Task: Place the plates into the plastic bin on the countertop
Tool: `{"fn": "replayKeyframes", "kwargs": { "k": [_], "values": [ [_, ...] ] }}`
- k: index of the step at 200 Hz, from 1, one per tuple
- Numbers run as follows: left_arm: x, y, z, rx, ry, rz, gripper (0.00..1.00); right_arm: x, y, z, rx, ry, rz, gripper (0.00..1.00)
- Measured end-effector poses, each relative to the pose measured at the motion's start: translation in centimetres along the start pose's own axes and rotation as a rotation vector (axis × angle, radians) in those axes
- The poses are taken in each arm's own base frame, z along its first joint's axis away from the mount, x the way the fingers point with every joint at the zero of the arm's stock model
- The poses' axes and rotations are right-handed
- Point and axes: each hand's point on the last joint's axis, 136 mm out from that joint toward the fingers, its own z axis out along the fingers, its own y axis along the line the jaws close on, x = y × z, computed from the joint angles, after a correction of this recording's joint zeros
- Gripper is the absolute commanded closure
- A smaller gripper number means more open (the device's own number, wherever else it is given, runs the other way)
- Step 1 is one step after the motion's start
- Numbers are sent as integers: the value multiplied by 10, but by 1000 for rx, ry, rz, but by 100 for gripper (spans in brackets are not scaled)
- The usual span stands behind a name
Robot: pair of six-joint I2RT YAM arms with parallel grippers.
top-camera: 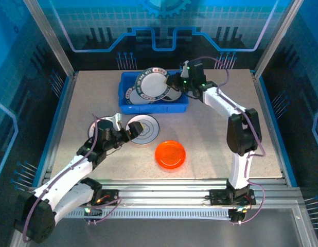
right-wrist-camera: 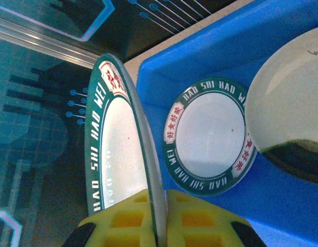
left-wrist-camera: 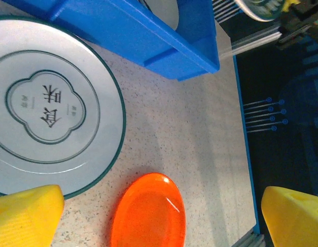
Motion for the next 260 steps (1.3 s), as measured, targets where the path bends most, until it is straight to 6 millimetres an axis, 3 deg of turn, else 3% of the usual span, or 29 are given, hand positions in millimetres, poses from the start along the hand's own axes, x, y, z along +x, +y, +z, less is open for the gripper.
{"fn": "replayKeyframes", "kwargs": {
  "k": [43,97,161,223,260],
  "values": [
    [-3,16,-2,-22,-2,-33,1,8,-19,54,42,33,16,100],
    [2,22,-2,-24,17,-43,1,8,-17,105,74,43,-2,100],
    [-1,25,-9,-24,-5,-31,1,6,-33,121,142,40,12,100],
    [3,27,-8,-22,13,-37,1,24,-48,141,177,74,24,100],
    [5,28,-7,-22,20,-39,1,31,-49,147,191,89,23,79]
  ]
}}
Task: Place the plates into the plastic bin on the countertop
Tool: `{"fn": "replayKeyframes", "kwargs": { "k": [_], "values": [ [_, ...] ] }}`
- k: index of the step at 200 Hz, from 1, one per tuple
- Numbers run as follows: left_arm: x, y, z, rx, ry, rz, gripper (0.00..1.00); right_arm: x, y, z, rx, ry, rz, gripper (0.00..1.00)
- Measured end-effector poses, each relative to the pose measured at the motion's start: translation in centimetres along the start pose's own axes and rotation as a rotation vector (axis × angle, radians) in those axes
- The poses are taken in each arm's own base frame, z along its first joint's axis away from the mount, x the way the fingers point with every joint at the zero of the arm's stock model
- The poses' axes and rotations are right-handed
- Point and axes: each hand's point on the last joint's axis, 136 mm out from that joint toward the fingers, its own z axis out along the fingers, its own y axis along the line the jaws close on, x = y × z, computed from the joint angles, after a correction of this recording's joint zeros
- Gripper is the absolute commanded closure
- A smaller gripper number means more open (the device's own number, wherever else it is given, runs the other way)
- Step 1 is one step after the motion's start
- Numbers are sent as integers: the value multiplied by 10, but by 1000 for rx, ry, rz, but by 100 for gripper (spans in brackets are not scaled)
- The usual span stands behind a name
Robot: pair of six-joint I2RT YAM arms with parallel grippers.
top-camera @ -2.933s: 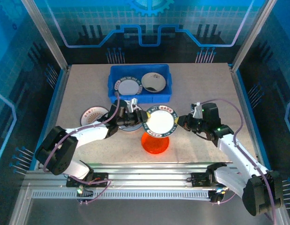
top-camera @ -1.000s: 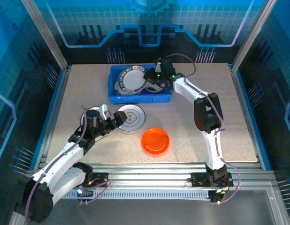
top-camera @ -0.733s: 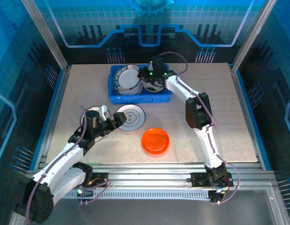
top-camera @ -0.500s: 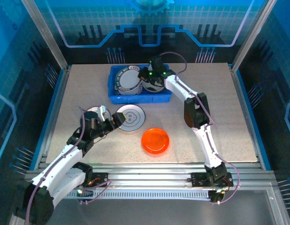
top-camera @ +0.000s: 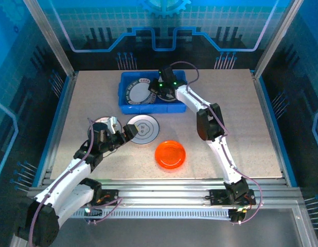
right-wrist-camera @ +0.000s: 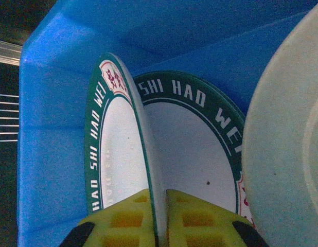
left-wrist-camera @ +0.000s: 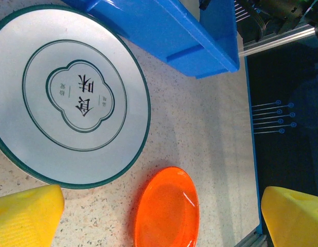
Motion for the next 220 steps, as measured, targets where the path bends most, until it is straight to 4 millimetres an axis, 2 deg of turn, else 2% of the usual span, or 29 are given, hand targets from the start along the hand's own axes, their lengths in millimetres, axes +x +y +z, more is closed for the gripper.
{"fn": "replayKeyframes", "kwargs": {
  "k": [21,38,136,166,220],
  "values": [
    [0,0,0,0,0,0,1,-2,6,-3,-4,-4,-10,68],
    [0,0,0,0,0,0,1,-3,8,-4,-3,-7,-20,63],
    [0,1,1,-1,2,-3,1,3,-19,-9,135,4,-86,60],
    [2,4,3,-11,11,-9,1,2,-14,-27,150,0,-112,59],
    [0,2,6,1,11,-5,1,-4,17,-82,117,-51,-168,60]
  ]
}}
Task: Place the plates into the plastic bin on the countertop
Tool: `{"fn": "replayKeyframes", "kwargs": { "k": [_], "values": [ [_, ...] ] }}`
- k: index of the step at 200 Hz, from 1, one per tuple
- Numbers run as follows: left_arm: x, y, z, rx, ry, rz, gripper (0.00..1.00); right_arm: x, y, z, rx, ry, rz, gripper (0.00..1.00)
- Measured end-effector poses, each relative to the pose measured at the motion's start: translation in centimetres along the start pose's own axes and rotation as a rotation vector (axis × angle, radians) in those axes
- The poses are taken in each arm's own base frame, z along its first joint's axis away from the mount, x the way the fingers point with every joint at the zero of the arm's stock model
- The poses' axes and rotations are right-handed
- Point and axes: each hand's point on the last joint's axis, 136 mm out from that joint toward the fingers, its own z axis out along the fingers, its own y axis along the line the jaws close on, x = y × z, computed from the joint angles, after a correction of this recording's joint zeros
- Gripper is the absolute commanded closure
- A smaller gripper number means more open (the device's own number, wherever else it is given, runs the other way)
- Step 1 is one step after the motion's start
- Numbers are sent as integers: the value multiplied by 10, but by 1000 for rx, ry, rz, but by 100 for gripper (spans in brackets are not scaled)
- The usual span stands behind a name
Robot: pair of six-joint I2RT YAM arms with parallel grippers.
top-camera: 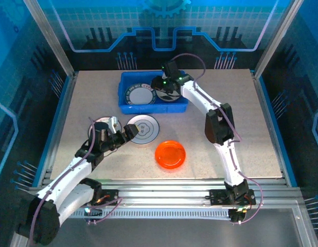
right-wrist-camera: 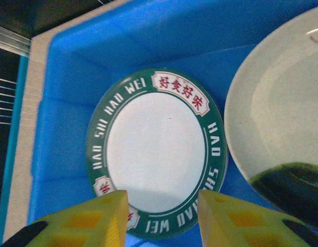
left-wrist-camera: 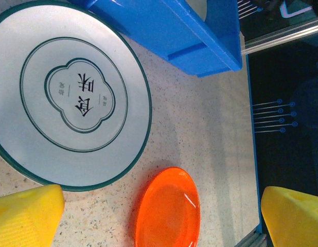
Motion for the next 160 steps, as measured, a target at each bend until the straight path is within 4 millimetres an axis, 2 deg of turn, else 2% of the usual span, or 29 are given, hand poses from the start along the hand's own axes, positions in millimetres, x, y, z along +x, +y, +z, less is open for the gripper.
{"fn": "replayKeyframes", "kwargs": {
  "k": [23,46,77,107,132,160],
  "values": [
    [0,0,2,4,6,0,1,-1,8,-25,-31,-26,-21,60],
    [0,0,4,7,8,1,1,12,10,-52,-113,-34,-21,60],
    [1,1,5,3,12,2,2,45,-6,-83,-161,-7,-16,60],
    [3,2,6,-3,20,14,1,87,-19,-122,-186,14,-26,60],
    [9,3,8,-8,43,33,2,115,-29,-155,-198,11,-35,60],
    [23,3,14,-22,85,51,1,142,-43,-180,-194,5,-55,59]
  ]
}}
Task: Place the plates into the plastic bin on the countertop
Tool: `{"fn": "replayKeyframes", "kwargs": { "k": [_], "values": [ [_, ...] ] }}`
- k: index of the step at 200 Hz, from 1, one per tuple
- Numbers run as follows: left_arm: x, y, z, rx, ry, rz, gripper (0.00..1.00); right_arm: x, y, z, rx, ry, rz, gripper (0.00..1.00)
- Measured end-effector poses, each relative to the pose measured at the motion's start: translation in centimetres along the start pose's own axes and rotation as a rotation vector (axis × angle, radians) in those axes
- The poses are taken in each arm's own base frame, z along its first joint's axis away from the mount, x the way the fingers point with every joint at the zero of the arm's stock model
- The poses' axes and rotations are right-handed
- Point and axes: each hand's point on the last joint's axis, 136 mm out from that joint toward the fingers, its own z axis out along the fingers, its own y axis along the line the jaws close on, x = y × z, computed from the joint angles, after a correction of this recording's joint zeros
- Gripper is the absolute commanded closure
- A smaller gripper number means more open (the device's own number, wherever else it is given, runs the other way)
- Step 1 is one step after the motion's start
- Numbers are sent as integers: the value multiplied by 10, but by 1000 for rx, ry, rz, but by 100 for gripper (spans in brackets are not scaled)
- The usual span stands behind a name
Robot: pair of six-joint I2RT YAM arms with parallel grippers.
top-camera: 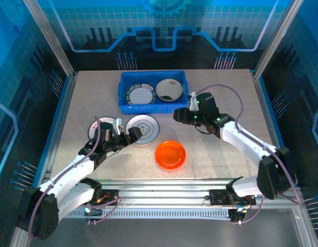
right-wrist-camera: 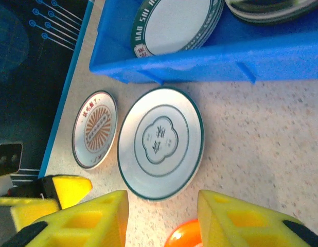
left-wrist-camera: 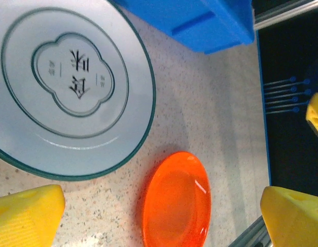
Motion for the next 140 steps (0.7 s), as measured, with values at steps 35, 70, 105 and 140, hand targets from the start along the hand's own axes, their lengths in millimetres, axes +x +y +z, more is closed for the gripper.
{"fn": "replayKeyframes", "kwargs": {
  "k": [35,70,105,140],
  "values": [
    [19,-2,16,-38,76,37,2,41,-21,-20,22,23,-3,59],
    [30,-16,26,-46,128,85,2,81,-45,-31,55,56,24,59],
    [45,-27,29,-40,181,159,2,109,-62,-46,85,63,54,58],
    [63,-21,27,-70,244,194,2,130,-74,-52,107,87,101,51]
  ]
}}
